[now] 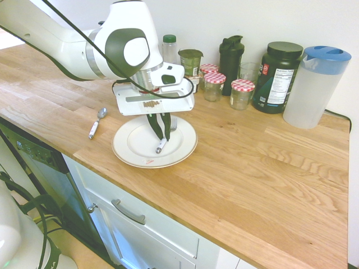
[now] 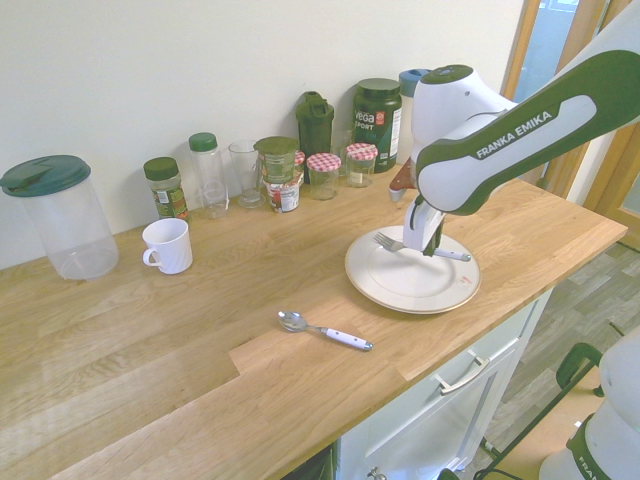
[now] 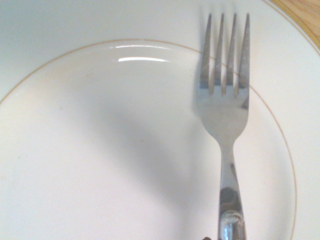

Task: Put the fork into the plate

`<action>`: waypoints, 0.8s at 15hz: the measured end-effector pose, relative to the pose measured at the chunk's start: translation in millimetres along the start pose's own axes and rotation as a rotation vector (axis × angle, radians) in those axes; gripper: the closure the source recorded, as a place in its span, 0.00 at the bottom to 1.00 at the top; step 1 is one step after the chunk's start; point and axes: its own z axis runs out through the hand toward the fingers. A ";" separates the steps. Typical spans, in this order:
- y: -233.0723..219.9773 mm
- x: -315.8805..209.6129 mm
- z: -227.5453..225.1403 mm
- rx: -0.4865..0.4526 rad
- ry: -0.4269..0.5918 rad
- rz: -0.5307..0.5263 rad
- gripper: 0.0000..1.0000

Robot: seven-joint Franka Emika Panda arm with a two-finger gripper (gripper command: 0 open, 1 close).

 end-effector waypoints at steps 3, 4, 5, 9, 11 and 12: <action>0.0 -0.4 2.0 -0.011 -0.002 0.005 0.00; 0.3 -0.4 2.8 -0.015 -0.004 0.004 0.00; 0.9 -0.4 3.4 -0.017 -0.005 0.005 0.00; 3.8 0.6 4.1 -0.016 -0.007 0.013 0.00; 5.9 1.4 3.5 -0.013 -0.006 0.018 0.00; 9.3 2.5 0.9 -0.006 0.006 0.024 0.00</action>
